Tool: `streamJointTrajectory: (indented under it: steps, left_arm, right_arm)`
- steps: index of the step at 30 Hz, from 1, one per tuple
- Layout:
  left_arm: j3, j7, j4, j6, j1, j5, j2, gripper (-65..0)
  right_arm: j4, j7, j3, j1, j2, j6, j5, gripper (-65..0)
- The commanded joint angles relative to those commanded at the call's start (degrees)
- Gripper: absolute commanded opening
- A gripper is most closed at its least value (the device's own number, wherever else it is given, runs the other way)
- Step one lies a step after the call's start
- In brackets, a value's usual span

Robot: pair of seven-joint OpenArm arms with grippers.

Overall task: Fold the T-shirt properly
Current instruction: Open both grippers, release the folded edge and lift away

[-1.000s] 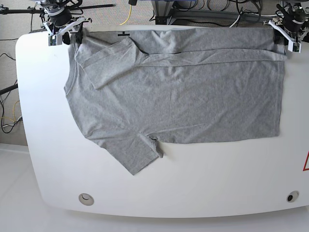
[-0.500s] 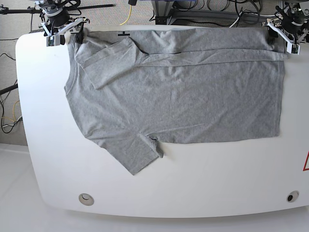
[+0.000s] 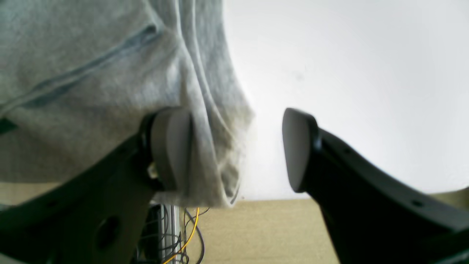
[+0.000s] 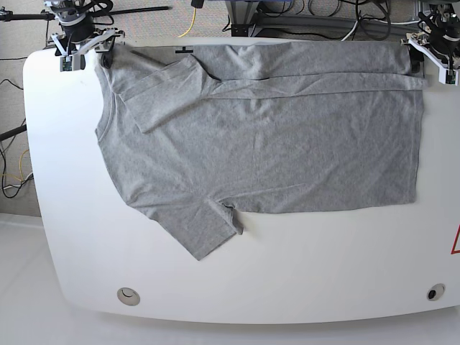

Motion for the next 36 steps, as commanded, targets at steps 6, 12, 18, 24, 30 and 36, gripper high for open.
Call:
streamJointTrajectory:
  steps: [6, 12, 18, 24, 30, 36]
  left_arm:
    - [-2.0, 0.0, 1.6, 0.0, -0.8, -0.3, 0.1, -26.4]
    - [-3.3, 0.4, 3.3, -0.2, -2.0, -0.6, 0.0, -26.4]
    - [-3.9, 0.7, 4.6, -0.5, -5.8, -0.8, -0.3, -26.3]
    - [-3.1, 1.4, 4.5, -0.4, -11.5, -0.8, -0.7, -26.1]
    - [0.0, 1.8, 2.3, -0.2, -18.6, 0.0, -1.3, -25.6]
    - [5.6, 1.1, -3.6, -0.3, -25.6, 1.6, -1.3, -25.1]
  right_arm:
    - [2.3, -0.6, 1.3, 1.3, 0.6, 1.34, 0.0, -28.1]
    - [3.2, -2.6, 1.6, 4.5, 1.3, 1.98, 0.5, -28.3]
    - [3.9, -5.7, 1.3, 8.3, 1.6, 2.06, 1.3, -28.1]
    - [3.8, -9.7, 1.0, 12.5, 1.2, 1.96, 2.9, -27.6]
    - [3.4, -12.9, 1.0, 16.6, 0.9, 2.02, 3.7, -27.6]
    - [3.1, -14.7, 1.7, 19.6, 0.7, 2.18, 3.2, -27.7]
